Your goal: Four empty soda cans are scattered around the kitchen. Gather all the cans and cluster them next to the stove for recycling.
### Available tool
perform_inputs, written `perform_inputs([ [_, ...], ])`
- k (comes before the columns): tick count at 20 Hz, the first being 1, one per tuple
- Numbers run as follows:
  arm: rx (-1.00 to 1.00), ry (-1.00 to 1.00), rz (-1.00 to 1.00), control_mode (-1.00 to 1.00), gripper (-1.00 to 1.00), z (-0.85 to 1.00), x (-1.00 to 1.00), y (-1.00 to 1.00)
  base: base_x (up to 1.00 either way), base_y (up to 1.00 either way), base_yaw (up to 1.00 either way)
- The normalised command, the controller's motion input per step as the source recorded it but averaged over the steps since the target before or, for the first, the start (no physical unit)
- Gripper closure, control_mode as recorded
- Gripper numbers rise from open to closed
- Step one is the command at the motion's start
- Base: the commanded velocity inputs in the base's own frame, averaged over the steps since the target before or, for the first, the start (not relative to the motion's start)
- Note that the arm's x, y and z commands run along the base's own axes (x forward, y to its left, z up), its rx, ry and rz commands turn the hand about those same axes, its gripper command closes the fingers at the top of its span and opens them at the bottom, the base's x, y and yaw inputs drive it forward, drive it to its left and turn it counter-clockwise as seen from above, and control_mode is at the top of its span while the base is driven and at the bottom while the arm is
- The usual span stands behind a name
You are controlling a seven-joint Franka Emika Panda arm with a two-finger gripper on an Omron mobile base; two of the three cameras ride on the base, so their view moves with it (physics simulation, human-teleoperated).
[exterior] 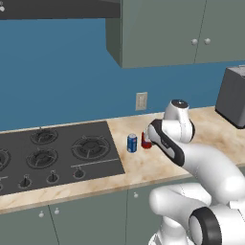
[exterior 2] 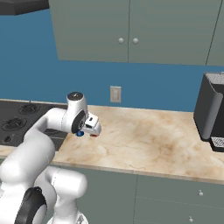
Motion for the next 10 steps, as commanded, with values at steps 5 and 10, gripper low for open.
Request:
perform_inputs([
  [5, 0.00, 0.00, 0.00, -1.00, -1.00, 0.00, 0.00, 0.00, 0.00, 0.00, 0.00],
  [10, 0.00, 0.00, 0.00, 1.00, -1.00, 0.00, 0.00, 0.00, -0.14, 0.00, 0.00],
])
